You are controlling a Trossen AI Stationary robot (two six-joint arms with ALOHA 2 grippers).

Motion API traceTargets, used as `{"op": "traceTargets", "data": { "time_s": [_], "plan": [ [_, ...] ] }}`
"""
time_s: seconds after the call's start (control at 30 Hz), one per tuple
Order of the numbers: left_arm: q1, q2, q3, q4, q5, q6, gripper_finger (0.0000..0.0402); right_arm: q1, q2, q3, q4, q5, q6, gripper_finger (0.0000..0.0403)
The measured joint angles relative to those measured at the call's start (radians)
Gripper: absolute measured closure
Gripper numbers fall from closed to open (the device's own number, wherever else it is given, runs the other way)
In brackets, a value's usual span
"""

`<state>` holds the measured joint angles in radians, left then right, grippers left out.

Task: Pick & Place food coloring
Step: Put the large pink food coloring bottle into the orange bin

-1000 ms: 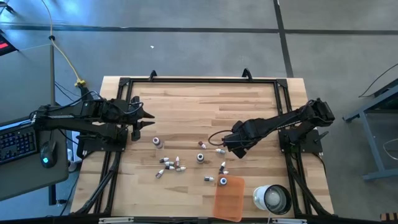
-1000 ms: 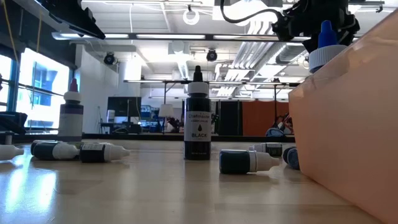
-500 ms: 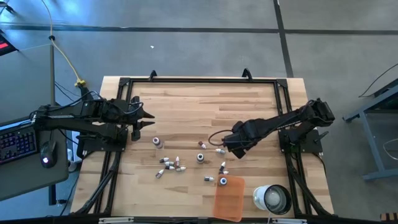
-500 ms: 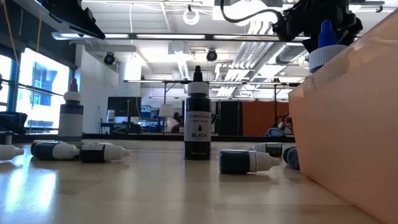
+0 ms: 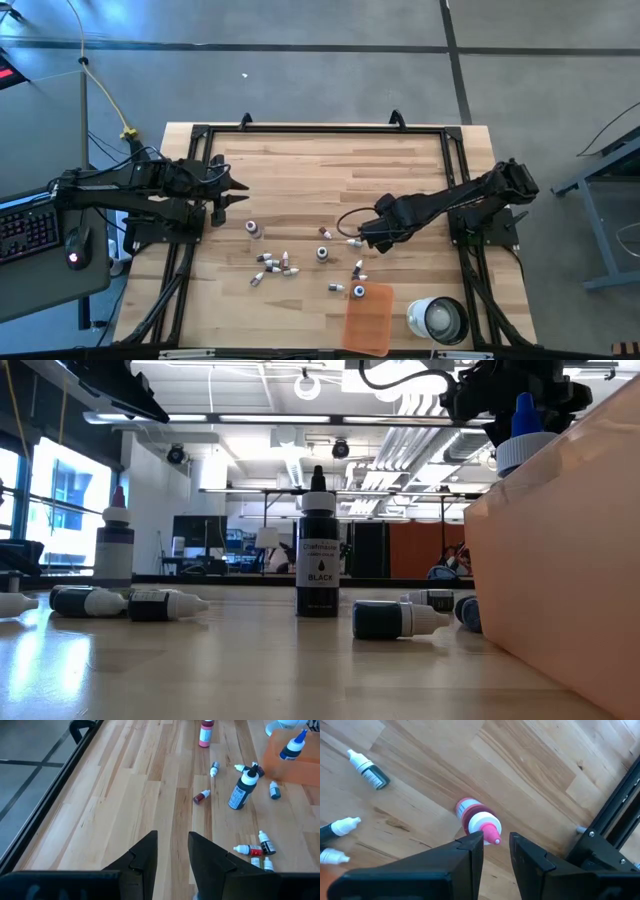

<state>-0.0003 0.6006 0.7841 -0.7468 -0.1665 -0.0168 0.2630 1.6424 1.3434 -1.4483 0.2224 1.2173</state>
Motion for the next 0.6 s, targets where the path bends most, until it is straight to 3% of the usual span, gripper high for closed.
{"op": "traceTargets", "data": {
  "time_s": [0.37,0.6],
  "plan": [
    [0.000,0.000,0.000,-0.014,0.000,-0.014,0.0294,0.000,0.000,-0.005,0.001,0.016,0.050,0.0316],
    [0.000,0.000,0.000,-0.013,0.000,-0.015,0.0294,0.001,-0.001,-0.133,0.047,-0.059,0.067,0.0316]
  ]
}}
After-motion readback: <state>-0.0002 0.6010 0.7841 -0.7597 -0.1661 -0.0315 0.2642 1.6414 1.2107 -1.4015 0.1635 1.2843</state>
